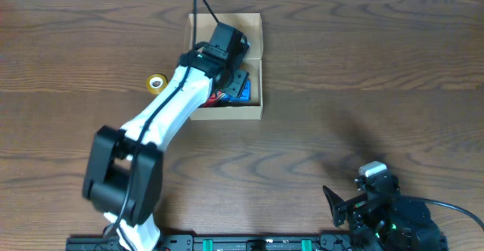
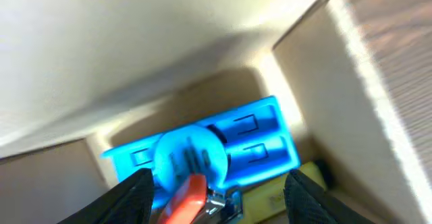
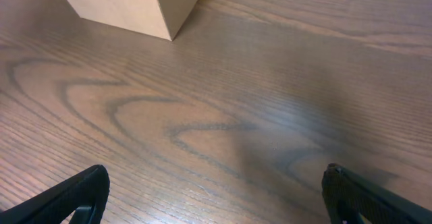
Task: Pack container
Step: 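Lower the red stapler into the cardboard box and release, then move the left gripper to the tape roll and grasp it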
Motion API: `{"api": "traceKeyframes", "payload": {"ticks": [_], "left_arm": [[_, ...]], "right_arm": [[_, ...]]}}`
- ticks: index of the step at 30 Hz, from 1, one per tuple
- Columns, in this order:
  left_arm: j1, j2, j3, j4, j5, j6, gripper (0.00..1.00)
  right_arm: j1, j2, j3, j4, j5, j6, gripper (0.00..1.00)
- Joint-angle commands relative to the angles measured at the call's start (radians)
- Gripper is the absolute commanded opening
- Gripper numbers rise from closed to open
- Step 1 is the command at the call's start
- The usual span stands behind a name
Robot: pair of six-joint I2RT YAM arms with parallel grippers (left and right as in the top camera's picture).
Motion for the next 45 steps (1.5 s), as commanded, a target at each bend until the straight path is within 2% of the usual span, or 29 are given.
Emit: {"api": "traceKeyframes", "payload": {"ticks": [1,6,13,17,19,20,26,34,38,45], "left_arm": [[0.005,-0.093,0.032,0.003,0.004,-0.090,0.63],[0.053,-0.185,0.032,-0.023,-0.004,-0.238,0.73],[0.210,-0.231,0.032,-0.122,-0.113,-0.574,0.77],[0.301,-0.216,0.032,-0.192,-0.171,-0.789,0.86],[0.340,-0.195,0.032,-0.203,-0.177,-0.856,0.98],[0.357,-0.182,0.032,-0.203,-0.176,-0.877,0.95],[0.420,-0.072,0.032,-0.207,-0.157,-1.036,0.95],[0.442,0.085,0.032,-0.217,-0.152,-1.328,0.95],[0.443,0.127,0.032,-0.217,-0.135,-1.393,0.95],[0.443,0.169,0.032,-0.217,-0.124,-1.428,0.95]], "right_arm": [[-0.007,-0.005,0.000,-0.001,0.010,0.011,0.99],[-0.007,-0.005,0.000,-0.001,0.010,0.011,0.99],[-0.007,-0.005,0.000,-0.001,0.010,0.011,0.99],[-0.007,-0.005,0.000,-0.001,0.010,0.011,0.99],[-0.007,-0.005,0.000,-0.001,0.010,0.011,0.99],[-0.007,-0.005,0.000,-0.001,0.010,0.011,0.99],[-0.007,-0.005,0.000,-0.001,0.010,0.011,0.99],[-0.007,-0.005,0.000,-0.001,0.010,0.011,0.99],[-0.007,-0.005,0.000,-0.001,0.010,0.011,0.99],[-0.007,-0.005,0.000,-0.001,0.010,0.011,0.99]]}}
